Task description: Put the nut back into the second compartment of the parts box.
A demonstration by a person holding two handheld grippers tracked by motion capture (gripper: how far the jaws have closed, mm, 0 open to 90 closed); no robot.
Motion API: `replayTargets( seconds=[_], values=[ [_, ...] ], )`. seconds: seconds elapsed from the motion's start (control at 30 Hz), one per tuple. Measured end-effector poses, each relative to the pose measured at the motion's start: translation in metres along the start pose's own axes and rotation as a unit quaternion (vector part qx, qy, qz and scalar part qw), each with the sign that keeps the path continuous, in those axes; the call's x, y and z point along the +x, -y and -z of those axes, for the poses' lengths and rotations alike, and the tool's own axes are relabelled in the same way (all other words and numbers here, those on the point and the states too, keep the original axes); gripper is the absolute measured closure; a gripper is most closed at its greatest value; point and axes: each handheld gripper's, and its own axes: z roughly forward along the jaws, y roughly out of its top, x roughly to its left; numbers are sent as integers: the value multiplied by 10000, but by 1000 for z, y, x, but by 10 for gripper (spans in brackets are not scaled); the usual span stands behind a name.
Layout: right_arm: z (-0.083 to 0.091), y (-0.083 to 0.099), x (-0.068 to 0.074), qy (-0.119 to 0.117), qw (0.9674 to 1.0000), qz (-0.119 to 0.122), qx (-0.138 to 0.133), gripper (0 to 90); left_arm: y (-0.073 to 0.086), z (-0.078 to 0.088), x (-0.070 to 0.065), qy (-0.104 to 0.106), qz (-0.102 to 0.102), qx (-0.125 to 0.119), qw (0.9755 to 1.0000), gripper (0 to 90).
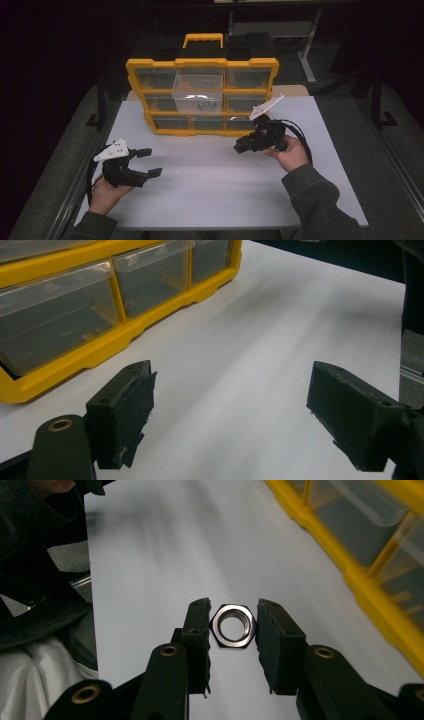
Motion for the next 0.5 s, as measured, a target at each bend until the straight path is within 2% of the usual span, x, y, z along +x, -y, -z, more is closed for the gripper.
replayTargets(
  seconds=[0.17, 0.27, 0.33, 0.5],
  values=[
    [14, -9, -3, 37, 10000, -13, -29, 661, 0, 0, 0, -1, -15, 1, 10000, 186],
    [20, -16, -6, 130, 9997, 199, -35, 661, 0, 0, 0, -2, -4, -3, 10000, 186],
    [25, -21, -4, 121, 9999, 111, -41, 661, 0, 0, 1, -6, -65, -8, 10000, 186],
    [37, -34, -5, 93, 9997, 188, -154, 661, 0, 0, 1, -15, -42, -7, 10000, 187]
  ],
)
